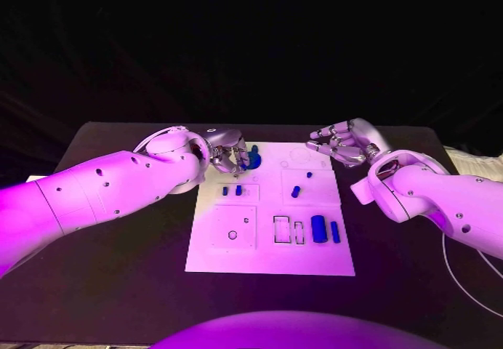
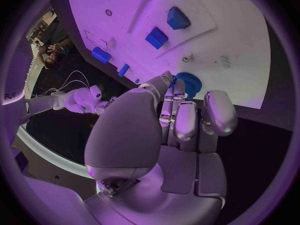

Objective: Assemble the parts on the task board

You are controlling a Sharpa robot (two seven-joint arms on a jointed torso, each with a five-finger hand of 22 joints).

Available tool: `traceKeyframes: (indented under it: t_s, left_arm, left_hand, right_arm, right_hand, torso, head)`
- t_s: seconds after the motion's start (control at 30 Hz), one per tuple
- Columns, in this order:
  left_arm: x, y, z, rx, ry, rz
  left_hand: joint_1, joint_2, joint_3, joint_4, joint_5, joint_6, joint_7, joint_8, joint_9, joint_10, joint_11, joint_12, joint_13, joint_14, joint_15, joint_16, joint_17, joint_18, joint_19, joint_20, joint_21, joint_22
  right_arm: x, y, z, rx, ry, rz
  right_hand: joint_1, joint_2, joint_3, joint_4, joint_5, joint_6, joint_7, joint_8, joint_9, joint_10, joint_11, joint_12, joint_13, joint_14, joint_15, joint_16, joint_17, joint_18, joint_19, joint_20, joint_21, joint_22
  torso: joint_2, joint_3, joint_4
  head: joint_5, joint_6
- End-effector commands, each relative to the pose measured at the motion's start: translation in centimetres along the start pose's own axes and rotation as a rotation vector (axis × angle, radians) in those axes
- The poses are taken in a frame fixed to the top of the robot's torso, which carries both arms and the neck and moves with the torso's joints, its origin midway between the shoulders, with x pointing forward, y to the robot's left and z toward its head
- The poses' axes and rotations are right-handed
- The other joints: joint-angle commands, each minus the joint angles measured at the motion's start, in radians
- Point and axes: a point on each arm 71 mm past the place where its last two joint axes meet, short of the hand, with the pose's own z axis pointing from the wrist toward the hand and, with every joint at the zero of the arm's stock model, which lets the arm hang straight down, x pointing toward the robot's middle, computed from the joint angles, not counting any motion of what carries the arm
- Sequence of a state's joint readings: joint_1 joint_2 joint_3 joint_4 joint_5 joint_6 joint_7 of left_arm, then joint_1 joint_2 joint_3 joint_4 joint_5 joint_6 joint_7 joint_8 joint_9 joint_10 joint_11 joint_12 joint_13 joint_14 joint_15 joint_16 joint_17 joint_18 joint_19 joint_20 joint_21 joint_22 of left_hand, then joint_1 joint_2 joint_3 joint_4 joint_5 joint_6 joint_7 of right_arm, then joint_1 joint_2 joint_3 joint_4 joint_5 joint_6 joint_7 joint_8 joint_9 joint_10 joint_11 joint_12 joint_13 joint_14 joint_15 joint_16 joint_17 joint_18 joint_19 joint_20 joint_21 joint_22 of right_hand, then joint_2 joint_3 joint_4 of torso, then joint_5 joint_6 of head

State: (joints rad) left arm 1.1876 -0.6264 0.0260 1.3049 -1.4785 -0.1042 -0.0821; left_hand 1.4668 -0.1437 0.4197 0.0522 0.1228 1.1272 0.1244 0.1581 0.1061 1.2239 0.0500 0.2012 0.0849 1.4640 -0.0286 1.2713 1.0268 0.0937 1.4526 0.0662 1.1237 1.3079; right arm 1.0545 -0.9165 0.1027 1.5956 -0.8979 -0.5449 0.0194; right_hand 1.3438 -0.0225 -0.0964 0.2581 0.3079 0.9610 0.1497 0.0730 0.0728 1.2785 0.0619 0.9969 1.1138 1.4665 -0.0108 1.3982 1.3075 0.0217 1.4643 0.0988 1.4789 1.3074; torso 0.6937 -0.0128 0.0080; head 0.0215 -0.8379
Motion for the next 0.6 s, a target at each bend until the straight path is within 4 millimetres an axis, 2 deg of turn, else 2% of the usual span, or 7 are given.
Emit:
traceKeyframes:
  t_s: [0.03,0.6]
  left_arm:
    - [0.0,0.4,-0.3,-0.022,0.024,-0.037]
    - [0.2,1.4,-1.0,-0.049,0.046,-0.026]
  left_hand:
    - [0.003,-0.003,0.009,-0.001,-0.006,0.006,0.000,-0.002,-0.001,0.009,0.002,-0.004,0.001,0.021,-0.002,0.002,-0.003,-0.009,0.007,0.003,0.008,0.028]
    - [-0.002,-0.009,0.012,-0.005,-0.007,0.006,0.001,-0.007,-0.003,0.012,0.002,-0.010,0.001,0.020,-0.001,0.002,-0.006,-0.009,0.006,0.004,0.009,0.030]
  right_arm:
    - [0.2,0.1,0.0,-0.009,0.015,-0.004]
    - [0.3,0.1,0.0,-0.010,0.017,-0.003]
  right_hand:
    - [0.001,0.009,-0.004,0.001,0.003,0.009,-0.001,-0.003,-0.001,0.003,-0.001,0.004,0.001,0.054,-0.004,-0.006,0.026,0.016,0.010,-0.006,-0.003,0.111]
    - [0.001,0.009,-0.004,0.001,0.003,0.009,-0.001,-0.003,-0.001,0.003,-0.001,0.004,0.001,0.054,-0.004,-0.006,0.026,0.016,0.010,-0.006,-0.003,0.111]
  torso:
    - [0.001,-0.0011,0.0006]
    - [0.002,-0.0011,-0.0017]
  head:
    - [0.003,-0.001]
    - [0.007,-0.003]
